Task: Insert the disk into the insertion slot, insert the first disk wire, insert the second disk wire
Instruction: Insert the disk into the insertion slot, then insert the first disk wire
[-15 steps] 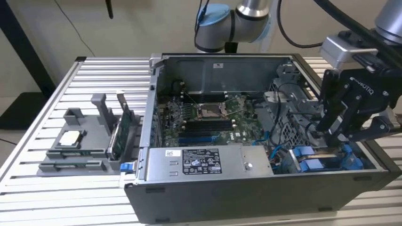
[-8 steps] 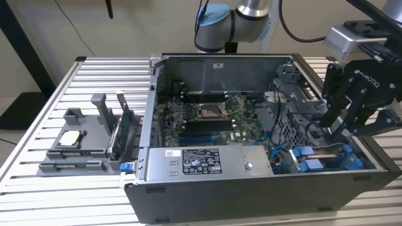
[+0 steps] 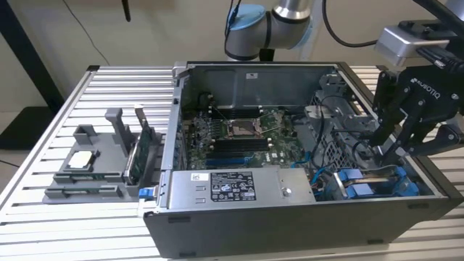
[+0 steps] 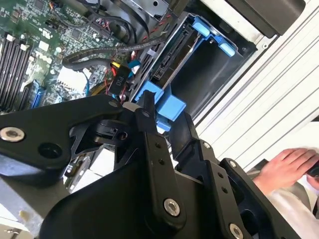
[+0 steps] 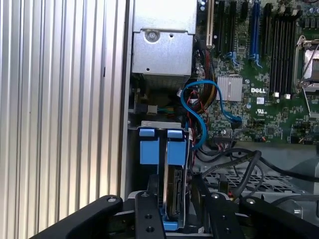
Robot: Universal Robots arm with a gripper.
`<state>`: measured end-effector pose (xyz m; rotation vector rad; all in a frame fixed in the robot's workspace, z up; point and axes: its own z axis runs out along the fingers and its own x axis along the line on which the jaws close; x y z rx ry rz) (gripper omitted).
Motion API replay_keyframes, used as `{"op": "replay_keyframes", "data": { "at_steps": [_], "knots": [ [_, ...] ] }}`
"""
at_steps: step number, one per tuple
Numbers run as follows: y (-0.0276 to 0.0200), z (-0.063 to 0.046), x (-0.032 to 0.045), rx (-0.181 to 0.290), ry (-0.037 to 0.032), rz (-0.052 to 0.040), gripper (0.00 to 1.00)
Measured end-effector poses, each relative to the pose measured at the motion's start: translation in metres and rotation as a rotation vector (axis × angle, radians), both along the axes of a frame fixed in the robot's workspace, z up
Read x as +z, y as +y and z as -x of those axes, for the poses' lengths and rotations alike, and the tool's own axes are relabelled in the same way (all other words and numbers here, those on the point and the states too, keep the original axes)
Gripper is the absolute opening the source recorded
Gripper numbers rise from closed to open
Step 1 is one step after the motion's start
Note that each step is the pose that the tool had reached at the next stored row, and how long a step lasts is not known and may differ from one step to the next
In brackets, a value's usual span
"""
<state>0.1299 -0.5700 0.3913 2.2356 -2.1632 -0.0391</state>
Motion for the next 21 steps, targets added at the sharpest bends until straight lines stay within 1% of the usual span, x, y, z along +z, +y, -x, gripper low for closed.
{"op": "replay_keyframes", "data": {
  "at_steps": [5,11,15,18,21],
  "knots": [
    [0.0009,0.0,0.0003,0.0,0.0,0.0004,0.4],
    [0.0072,0.0,0.0004,0.0,0.0,0.0,0.4],
    [0.0094,0.0,0.0046,0.0,0.0,-0.0001,0.4],
    [0.0146,0.001,0.0049,0.0,0.0,0.0,0.4],
    [0.0216,0.002,0.0049,0.0,0.0,0.0,0.4]
  ]
}}
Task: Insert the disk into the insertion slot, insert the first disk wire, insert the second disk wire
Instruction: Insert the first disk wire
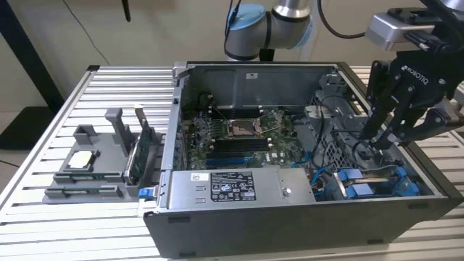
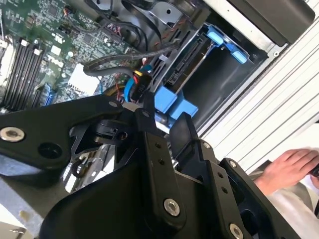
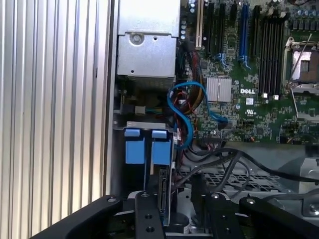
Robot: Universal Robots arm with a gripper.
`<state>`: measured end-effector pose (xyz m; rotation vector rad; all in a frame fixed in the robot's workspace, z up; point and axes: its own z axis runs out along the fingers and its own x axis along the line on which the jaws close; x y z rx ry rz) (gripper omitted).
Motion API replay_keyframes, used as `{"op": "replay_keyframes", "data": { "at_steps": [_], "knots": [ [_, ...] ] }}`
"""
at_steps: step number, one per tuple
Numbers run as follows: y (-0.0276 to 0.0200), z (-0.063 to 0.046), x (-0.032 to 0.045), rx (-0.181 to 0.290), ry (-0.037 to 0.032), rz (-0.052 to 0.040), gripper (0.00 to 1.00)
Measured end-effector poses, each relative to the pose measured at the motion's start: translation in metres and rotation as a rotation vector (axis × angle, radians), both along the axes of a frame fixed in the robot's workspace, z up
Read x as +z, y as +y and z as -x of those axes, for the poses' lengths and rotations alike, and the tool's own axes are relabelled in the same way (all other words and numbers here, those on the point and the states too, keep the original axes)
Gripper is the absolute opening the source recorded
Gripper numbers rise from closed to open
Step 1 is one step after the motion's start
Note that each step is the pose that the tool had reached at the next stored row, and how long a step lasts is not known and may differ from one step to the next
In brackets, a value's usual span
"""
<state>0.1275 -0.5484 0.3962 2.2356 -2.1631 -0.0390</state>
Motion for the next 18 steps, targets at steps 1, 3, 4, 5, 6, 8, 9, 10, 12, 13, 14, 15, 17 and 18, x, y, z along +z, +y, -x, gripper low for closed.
{"op": "replay_keyframes", "data": {
  "at_steps": [1,3,4,5,6,8,9,10,12,13,14,15,17,18],
  "knots": [
    [0.0027,0.0004,0.0,0.0,0.0,0.0,0.4],
    [0.0069,0.0009,0.0,0.0,0.0,0.0,0.4],
    [0.0077,0.001,0.0,0.0,0.0,0.0,0.4],
    [0.0079,0.001,0.0,0.0,0.0,0.0,0.4],
    [0.0078,0.001,0.0,0.0,0.0,0.0,0.4],
    [0.0078,0.001,0.0,0.0,0.0,0.0,0.4],
    [0.0078,0.001,0.0,0.0,0.0,0.0,0.4],
    [0.0079,0.001,0.0,0.0,0.0,0.0,0.4],
    [0.0086,0.001,-0.0003,0.0,0.0,0.0,0.4],
    [0.009,0.001,-0.0006,0.0,0.0,-0.001,0.4],
    [0.0094,0.001,-0.0012,0.0,0.0003,-0.0025,0.4],
    [0.0097,0.0011,-0.0018,0.0,0.001,-0.0047,0.4],
    [0.0099,0.0009,-0.0033,0.0,0.0025,-0.0083,0.4],
    [0.01,0.0003,-0.0041,0.0,0.0032,-0.0098,0.4]
  ]
}}
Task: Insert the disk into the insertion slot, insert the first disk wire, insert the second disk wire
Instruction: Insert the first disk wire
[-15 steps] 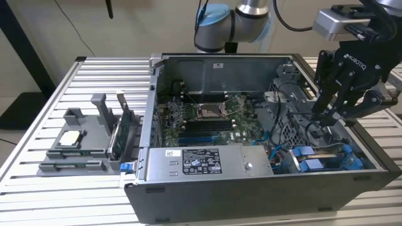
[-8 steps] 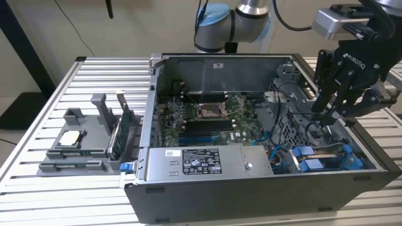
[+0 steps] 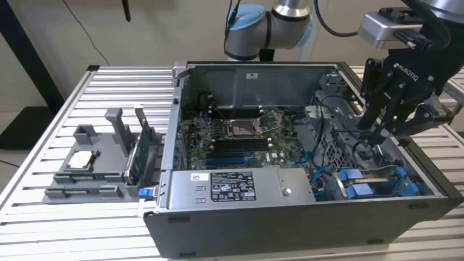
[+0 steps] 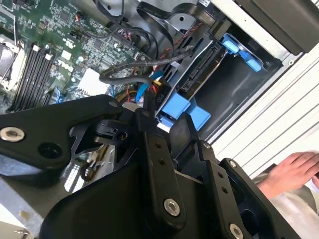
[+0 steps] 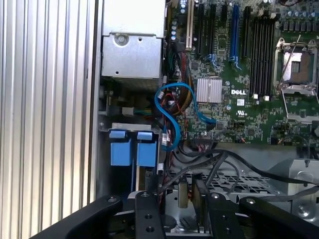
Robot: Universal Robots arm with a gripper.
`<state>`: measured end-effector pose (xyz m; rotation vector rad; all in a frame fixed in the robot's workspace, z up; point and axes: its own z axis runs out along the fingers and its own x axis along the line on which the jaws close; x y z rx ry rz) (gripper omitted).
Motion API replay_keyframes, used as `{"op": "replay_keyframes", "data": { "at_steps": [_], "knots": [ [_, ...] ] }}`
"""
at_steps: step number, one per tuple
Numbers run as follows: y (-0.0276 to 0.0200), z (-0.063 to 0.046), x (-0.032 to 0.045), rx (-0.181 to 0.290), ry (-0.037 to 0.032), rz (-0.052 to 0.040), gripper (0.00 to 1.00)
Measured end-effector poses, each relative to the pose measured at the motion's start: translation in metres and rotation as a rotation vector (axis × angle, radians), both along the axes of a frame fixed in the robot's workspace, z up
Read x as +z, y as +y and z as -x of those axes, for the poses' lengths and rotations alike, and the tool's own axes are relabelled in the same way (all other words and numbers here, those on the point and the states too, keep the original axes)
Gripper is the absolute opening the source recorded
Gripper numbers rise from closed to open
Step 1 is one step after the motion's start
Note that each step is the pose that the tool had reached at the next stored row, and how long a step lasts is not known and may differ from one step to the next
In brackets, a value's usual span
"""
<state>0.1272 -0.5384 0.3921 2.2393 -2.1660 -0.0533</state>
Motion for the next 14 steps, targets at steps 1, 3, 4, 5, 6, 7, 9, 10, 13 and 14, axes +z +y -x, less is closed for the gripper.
{"op": "replay_keyframes", "data": {
  "at_steps": [1,3,4,5,6,7,9,10,13,14],
  "knots": [
    [0.0,-0.0006,-0.0008,0.0,0.0006,-0.0019,0.4],
    [-0.0001,-0.0033,-0.002,0.0,0.0024,-0.009,0.4],
    [0.0,-0.0049,-0.0026,0.0,0.0035,-0.0132,0.4],
    [0.0,-0.0064,-0.0031,0.0,0.0044,-0.0175,0.4],
    [0.0,-0.0076,-0.0036,0.0,0.0052,-0.0218,0.4],
    [0.0,-0.0083,-0.0041,0.0,0.0059,-0.0266,0.4],
    [0.0,-0.0085,-0.005,-0.001,0.0093,-0.0339,0.4],
    [0.0,-0.0086,-0.0055,-0.001,0.012,-0.0362,0.4],
    [0.0,-0.0086,-0.0063,-0.005,0.0192,-0.043,0.4],
    [0.0,-0.0086,-0.0067,-0.006,0.0208,-0.0463,0.38]
  ]
}}
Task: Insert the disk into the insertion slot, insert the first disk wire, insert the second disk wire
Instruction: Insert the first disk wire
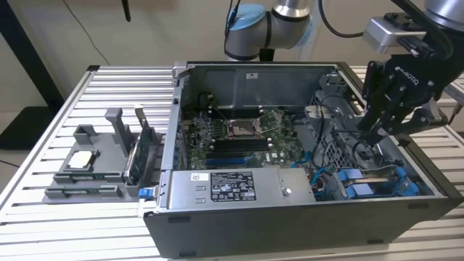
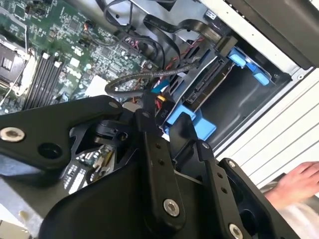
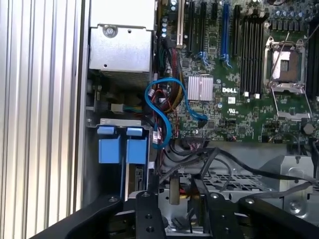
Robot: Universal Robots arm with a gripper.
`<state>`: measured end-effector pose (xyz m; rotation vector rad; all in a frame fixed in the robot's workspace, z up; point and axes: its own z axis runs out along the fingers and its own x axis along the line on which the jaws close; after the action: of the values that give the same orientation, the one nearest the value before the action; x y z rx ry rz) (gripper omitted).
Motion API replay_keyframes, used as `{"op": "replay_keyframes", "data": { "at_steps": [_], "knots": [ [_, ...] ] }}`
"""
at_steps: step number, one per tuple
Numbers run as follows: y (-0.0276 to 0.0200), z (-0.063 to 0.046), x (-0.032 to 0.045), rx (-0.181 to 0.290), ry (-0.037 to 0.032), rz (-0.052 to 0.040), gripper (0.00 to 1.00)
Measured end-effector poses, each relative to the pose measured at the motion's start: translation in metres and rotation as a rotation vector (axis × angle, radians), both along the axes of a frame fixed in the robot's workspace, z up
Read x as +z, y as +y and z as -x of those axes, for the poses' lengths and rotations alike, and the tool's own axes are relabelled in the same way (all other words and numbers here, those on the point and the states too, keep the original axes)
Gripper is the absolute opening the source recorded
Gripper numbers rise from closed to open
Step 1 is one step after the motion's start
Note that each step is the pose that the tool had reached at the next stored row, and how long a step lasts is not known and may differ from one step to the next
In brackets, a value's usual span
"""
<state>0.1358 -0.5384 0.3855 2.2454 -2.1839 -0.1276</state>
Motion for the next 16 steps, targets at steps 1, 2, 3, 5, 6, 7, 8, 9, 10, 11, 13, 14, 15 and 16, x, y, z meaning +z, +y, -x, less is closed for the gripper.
{"op": "replay_keyframes", "data": {
  "at_steps": [1,2,3,5,6,7,8,9,10,11,13,14,15,16],
  "knots": [
    [0.0,0.0,-0.0002,-0.001,0.0011,-0.0041,0.31],
    [0.0,0.0,-0.0004,-0.003,0.0016,-0.0075,0.31],
    [0.0,0.0,-0.0006,-0.004,0.0021,-0.0107,0.31],
    [0.0001,0.0,-0.0009,-0.005,0.0025,-0.0139,0.29],
    [0.0001,0.0,-0.0009,-0.005,0.0025,-0.014,0.29],
    [0.0001,0.0,-0.0009,-0.005,0.0025,-0.0141,0.29],
    [0.0,0.0,-0.0009,-0.005,0.0025,-0.0141,0.21],
    [0.0,0.0,-0.0009,-0.005,0.0026,-0.014,0.21],
    [0.0,0.0,-0.0009,-0.005,0.0026,-0.014,0.19],
    [0.0,0.0,-0.0009,-0.005,0.0026,-0.014,0.19],
    [0.0,0.0,-0.0009,-0.005,0.0026,-0.0141,0.19],
    [0.0,0.0,-0.0009,-0.005,0.0026,-0.014,0.19],
    [0.0,0.0,-0.0009,-0.005,0.0026,-0.014,0.19],
    [0.0,0.0,-0.0009,-0.005,0.0026,-0.014,0.19]
  ]
}}
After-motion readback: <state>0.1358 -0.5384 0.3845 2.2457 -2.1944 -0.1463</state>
